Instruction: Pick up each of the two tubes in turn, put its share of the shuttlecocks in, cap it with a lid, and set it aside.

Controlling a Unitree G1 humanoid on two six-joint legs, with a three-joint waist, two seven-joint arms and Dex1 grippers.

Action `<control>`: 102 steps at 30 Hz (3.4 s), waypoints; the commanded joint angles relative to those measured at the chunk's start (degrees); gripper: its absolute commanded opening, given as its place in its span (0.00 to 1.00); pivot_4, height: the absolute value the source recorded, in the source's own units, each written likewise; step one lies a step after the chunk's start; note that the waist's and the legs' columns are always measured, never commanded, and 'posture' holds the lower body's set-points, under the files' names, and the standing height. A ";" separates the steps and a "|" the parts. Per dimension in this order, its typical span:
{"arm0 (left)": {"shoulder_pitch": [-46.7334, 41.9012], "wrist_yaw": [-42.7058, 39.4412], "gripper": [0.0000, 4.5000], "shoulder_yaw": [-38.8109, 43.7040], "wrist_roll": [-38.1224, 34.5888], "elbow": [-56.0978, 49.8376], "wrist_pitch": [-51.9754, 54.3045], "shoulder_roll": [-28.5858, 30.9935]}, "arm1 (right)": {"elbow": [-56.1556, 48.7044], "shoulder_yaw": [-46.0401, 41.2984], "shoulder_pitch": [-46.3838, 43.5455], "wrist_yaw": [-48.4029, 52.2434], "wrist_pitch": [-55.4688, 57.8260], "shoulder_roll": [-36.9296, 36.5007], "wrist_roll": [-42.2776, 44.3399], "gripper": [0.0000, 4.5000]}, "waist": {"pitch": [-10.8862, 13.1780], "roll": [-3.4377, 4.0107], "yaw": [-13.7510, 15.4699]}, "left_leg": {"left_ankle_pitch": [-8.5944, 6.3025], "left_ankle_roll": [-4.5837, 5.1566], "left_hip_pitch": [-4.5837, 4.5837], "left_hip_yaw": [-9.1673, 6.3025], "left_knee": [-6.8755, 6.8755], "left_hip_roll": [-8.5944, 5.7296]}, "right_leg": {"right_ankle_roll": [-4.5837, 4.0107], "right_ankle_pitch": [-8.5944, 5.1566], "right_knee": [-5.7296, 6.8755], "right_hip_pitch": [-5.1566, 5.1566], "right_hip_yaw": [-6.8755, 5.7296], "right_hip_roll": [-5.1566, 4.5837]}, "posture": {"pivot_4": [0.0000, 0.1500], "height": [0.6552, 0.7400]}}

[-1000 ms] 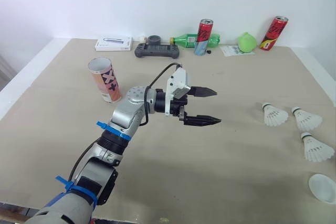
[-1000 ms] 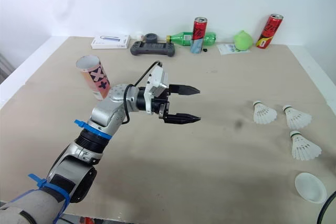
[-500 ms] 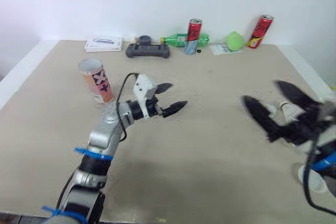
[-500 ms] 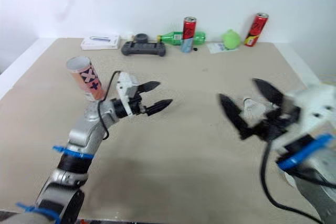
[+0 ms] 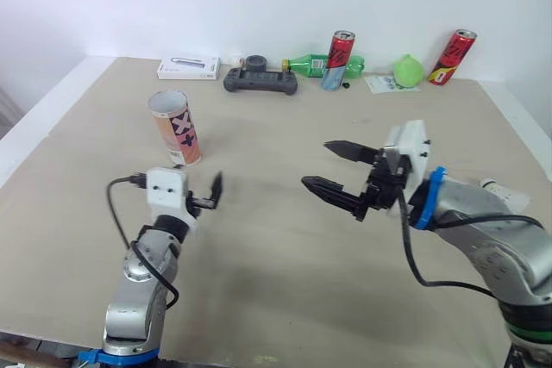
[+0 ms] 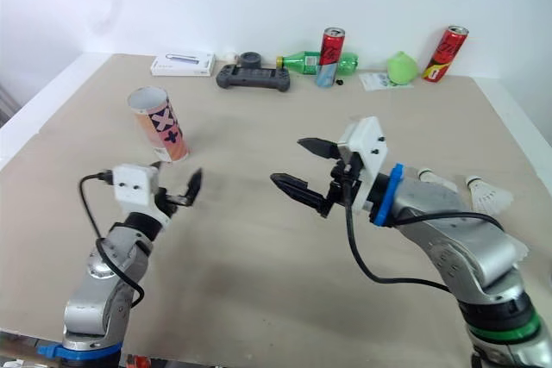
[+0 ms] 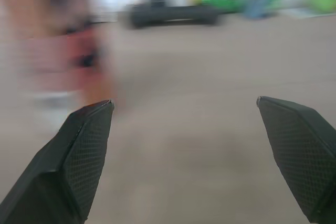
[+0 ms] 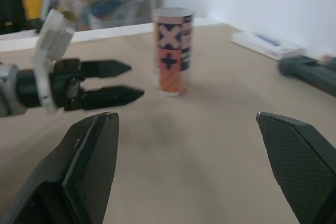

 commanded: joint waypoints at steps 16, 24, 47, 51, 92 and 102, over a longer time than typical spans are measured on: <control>-27.74 -4.01 1.00 5.37 -0.45 45.14 -11.84 8.70 | 7.84 2.27 -6.37 4.49 -2.59 12.23 -12.60 0.99 | -0.01 -0.03 0.22 | 0.16 0.05 -0.19 0.08 -0.03 0.02 | -0.07 0.26 0.03 -0.19 -0.15 0.02 | 1.00 0.99; -38.94 -7.55 1.00 5.87 -0.91 67.77 -24.81 10.88 | 5.03 1.24 -4.51 3.92 -0.88 12.29 -12.41 0.99 | -0.01 -0.04 0.20 | 0.16 0.04 -0.18 0.16 -0.01 0.03 | -0.07 0.32 0.04 -0.19 -0.16 0.02 | 1.00 0.99; -39.77 -41.46 0.68 -8.02 -0.59 47.47 -18.76 26.35 | -11.93 -8.72 20.87 -19.79 -4.90 18.80 -28.11 1.00 | -0.03 -0.06 0.21 | 0.33 -0.68 -0.46 0.07 -0.14 0.10 | -0.09 0.28 0.11 -0.51 -0.12 -0.09 | 1.00 0.99; -41.36 -51.45 0.68 -15.03 3.75 40.43 -13.71 34.17 | -13.46 -9.79 28.55 -26.59 -6.34 21.18 -36.39 1.00 | -0.07 0.01 0.14 | 0.35 -0.71 -0.18 0.16 -0.18 0.10 | -0.16 0.26 0.17 -0.37 -0.13 -0.01 | 1.00 0.99; -37.93 -59.40 0.68 -26.92 14.60 35.16 -10.02 31.20 | 29.41 -17.96 2.56 -20.42 -19.62 22.10 -35.00 0.02 | -0.19 0.39 -1.27 | 0.82 0.09 -0.04 0.18 -0.17 -0.46 | -0.07 0.52 0.18 -0.15 0.91 0.01 | 1.00 0.99; -38.55 -60.47 0.68 -26.69 14.51 37.27 -10.12 30.23 | 0.20 -0.56 -2.77 10.64 -0.95 0.69 -22.91 0.02 | -0.22 0.54 -1.21 | 0.81 0.12 -0.02 0.03 -0.11 -0.45 | -0.14 0.48 0.12 -0.03 0.68 0.00 | 1.00 0.99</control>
